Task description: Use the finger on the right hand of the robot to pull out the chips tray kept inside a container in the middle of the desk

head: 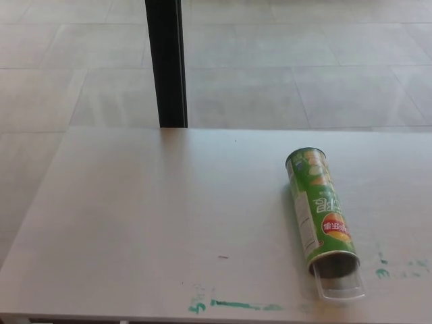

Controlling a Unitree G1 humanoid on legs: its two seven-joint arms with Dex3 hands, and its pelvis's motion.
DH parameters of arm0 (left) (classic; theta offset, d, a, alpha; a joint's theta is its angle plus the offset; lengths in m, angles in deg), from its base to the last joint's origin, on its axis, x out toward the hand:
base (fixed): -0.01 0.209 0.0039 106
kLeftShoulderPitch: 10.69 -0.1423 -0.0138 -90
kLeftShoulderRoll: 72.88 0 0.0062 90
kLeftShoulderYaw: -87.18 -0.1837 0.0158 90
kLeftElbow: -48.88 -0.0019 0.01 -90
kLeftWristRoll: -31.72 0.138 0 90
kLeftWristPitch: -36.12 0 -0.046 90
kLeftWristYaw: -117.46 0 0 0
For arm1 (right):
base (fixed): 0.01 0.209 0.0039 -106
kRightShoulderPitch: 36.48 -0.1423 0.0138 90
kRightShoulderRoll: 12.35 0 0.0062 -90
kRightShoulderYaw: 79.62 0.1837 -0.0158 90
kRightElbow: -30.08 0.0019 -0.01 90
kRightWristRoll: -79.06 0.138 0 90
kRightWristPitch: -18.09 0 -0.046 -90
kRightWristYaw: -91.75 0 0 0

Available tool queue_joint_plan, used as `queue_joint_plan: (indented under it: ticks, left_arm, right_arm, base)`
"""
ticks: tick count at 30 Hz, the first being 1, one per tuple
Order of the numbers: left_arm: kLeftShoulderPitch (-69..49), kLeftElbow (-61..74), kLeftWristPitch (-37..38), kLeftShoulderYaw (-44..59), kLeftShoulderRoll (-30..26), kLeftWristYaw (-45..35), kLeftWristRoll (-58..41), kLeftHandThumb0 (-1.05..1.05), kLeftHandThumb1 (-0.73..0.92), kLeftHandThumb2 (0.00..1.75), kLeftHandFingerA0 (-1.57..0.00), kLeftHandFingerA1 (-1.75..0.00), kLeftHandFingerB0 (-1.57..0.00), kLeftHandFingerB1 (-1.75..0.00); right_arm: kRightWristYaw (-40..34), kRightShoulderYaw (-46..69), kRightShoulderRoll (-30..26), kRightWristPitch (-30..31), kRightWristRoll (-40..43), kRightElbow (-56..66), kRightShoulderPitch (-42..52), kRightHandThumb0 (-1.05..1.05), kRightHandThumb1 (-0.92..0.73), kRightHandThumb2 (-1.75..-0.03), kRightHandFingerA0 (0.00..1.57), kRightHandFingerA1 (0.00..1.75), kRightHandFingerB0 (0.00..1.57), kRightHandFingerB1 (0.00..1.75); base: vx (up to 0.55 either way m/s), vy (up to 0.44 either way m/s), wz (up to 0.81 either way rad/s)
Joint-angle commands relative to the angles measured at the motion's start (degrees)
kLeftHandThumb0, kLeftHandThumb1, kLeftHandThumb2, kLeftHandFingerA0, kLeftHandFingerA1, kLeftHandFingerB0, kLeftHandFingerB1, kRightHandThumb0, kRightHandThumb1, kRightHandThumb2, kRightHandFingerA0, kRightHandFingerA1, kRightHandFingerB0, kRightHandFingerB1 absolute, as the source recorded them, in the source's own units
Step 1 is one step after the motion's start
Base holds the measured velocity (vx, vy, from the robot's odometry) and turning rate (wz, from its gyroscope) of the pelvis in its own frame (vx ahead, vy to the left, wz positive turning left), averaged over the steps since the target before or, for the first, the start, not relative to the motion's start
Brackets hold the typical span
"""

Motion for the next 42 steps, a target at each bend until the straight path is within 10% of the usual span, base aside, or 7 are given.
queue_joint_plan:
  ticks: [1,11,12,23,31,32,42]
  left_arm:
    - [0.32,-0.05,-0.74,0.66,-0.96,-2.5,-1.9,-0.23,0.66,0.61,-0.57,-0.71,-0.49,-0.59]
    - [0.29,-0.57,0.18,0.93,-1.05,-2.73,-1.64,-0.25,0.66,0.62,-0.59,-0.71,-0.5,-0.59]
    - [0.04,-0.17,0.28,0.69,-1.18,-2.88,-1.39,-0.25,0.65,0.62,-0.6,-0.72,-0.49,-0.59]
    - [-0.33,0.16,0.37,0.6,-0.98,-2.56,-1.2,-0.24,0.64,0.62,-0.6,-0.72,-0.51,-0.6]
    - [0.03,-0.95,0.38,0.81,-1.02,-3.08,-1.61,-0.25,0.65,0.62,-0.58,-0.71,-0.49,-0.6]
    - [-0.24,-0.26,0.14,0.78,-0.96,-2.81,-1.49,-0.25,0.64,0.62,-0.61,-0.73,-0.49,-0.6]
    - [-0.28,-0.24,0.65,0.88,-1.45,-3.11,-1.44,-0.25,0.64,0.63,-0.59,-0.72,-0.51,-0.6]
  right_arm:
    - [2.89,5.17,-1.09,-1.18,7.56,3.89,-1.56,-0.29,-0.62,-0.58,0.88,0.89,0.37,0.39]
    - [0.69,8.3,-4.3,3.98,8.87,28.38,-7.02,-0.43,-0.42,-0.76,0.9,0.85,0.37,0.48]
    - [1.8,8.08,-4.39,5.75,10.96,33.11,-8.77,-0.42,-0.5,-0.55,0.99,0.77,0.49,0.38]
    - [4.85,-3.67,-3.48,11.98,4.8,64.86,-3.36,-0.27,-0.56,-0.57,0.94,0.79,0.38,0.35]
    - [5.31,-14.39,-4.52,7.01,-6.84,63.95,-3.39,-0.37,-0.52,-0.56,1.05,0.83,0.45,0.34]
    - [5.08,-15.75,-5.01,6.24,-8.84,63.36,-3.44,-0.43,-0.43,-0.76,1.01,0.87,0.37,0.46]
    - [4.99,-24.35,-7.12,2.68,-16.71,62.19,-5.02,-0.35,-0.54,-0.56,0.98,0.88,0.45,0.34]
  base:
    - [0.0,0.0,0.0]
    - [0.0,0.0,0.0]
    - [0.0,0.0,0.0]
    - [0.0,0.0,0.0]
    - [0.0,0.0,0.0]
    - [0.0,0.0,0.0]
    - [0.0,0.0,0.0]
